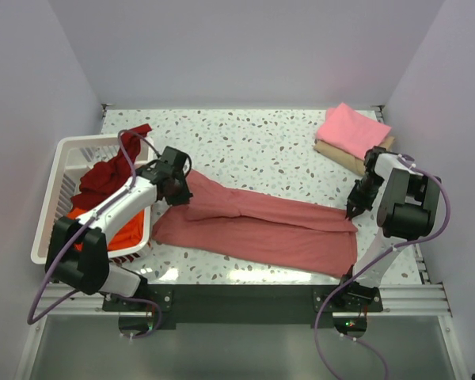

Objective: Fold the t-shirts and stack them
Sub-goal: Fold the tshirt

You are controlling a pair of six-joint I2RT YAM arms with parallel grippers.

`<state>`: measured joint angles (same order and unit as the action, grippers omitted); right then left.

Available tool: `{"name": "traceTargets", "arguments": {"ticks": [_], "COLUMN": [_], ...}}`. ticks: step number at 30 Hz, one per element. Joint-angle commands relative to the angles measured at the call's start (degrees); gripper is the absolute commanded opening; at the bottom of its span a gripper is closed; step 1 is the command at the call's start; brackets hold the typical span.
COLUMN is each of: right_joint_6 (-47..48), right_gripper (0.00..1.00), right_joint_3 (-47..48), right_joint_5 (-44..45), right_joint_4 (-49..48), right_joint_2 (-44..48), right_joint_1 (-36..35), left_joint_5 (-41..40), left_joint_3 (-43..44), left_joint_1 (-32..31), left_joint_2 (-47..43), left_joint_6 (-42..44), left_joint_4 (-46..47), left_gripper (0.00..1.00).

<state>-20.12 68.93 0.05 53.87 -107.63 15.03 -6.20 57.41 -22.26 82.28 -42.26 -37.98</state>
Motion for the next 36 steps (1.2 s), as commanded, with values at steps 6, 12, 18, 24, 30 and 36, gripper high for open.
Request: {"name": "traceTargets", "arguments": {"ticks": [6, 12, 18, 24, 30, 36], "right_joint_6": [0.1, 0.1, 0.1, 0.2, 0.3, 0.3], "right_gripper": [0.00, 0.00, 0.00, 0.00, 0.00, 0.00], "right_joint_3": [0.1, 0.2, 0.3, 0.1, -0.2, -0.1], "right_joint_5": [0.0, 0.0, 0.0, 0.0, -1.1, -1.5], "right_joint_4": [-6.4, -6.3, -6.1, -6.3, -6.3, -6.4], "right_joint_2": [-1.8, -1.5, -1.4, -1.0, -1.1, -0.8], "right_joint_1": [0.0, 0.1, 0.1, 0.1, 0.1, 0.1], "left_joint_5": [0.6, 0.6, 1.9, 0.0, -4.3, -8.0], "left_joint_3": [-4.2, -5.7, -6.8, -1.3, 8.6, 17.4], "left_joint_1": [0.2, 0.2, 0.2, 0.2, 0.9, 1.6], "left_joint_2": [-4.0, -5.5, -6.3, -4.8, 5.6, 16.5], "left_joint_6": [-2.8, -2.9, -2.5, -1.4, 2.4, 6.7], "left_joint_4": [-2.9, -3.9, -4.3, -2.3, 1.2, 1.3], "left_gripper": [0.00, 0.12, 0.35, 0.56, 0.56, 0.54]}}
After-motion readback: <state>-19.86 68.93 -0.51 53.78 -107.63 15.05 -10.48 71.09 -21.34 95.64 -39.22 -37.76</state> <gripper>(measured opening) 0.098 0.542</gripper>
